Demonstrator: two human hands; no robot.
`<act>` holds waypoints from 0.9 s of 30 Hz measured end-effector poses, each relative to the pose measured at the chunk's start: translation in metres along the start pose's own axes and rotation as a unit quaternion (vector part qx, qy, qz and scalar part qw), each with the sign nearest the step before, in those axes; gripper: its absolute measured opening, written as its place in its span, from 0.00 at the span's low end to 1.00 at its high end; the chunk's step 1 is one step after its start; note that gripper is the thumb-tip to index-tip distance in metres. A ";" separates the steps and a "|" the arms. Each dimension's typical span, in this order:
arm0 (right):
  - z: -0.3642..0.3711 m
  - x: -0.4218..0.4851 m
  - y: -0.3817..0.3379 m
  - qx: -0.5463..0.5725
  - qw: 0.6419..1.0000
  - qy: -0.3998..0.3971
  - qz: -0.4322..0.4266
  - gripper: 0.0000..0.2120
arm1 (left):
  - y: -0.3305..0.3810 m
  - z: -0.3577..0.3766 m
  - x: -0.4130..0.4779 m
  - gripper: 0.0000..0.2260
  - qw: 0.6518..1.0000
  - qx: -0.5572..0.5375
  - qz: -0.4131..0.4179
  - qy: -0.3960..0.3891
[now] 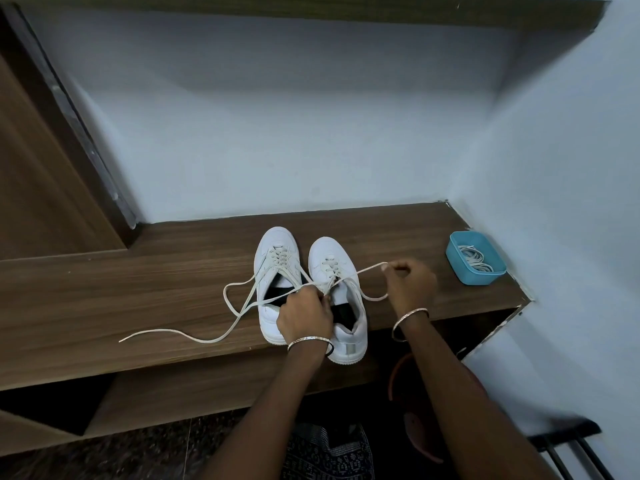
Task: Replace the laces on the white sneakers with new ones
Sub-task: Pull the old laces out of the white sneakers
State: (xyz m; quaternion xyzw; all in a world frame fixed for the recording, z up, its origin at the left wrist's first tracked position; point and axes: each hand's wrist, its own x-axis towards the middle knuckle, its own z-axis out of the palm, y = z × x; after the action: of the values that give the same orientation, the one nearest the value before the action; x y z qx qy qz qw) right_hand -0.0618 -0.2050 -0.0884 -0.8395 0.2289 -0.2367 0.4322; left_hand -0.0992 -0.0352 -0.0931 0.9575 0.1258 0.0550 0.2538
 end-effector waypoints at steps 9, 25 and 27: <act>0.010 -0.028 -0.003 -0.113 0.973 -0.054 -0.193 0.10 | -0.001 0.002 0.000 0.09 1.000 0.004 0.004 0.006; 0.003 -0.023 -0.019 -0.204 0.964 -0.013 -0.172 0.02 | -0.002 0.001 -0.001 0.09 1.000 -0.002 0.003 0.006; -0.004 -0.012 -0.012 -0.159 0.984 0.015 -0.077 0.02 | -0.002 0.001 -0.001 0.09 1.000 -0.007 0.003 0.005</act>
State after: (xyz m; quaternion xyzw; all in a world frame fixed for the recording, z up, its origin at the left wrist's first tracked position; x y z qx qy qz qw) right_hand -0.0711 -0.1943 -0.0786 -0.9090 0.2051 -0.2421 0.2703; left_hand -0.1000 -0.0341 -0.0946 0.9556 0.1241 0.0609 0.2601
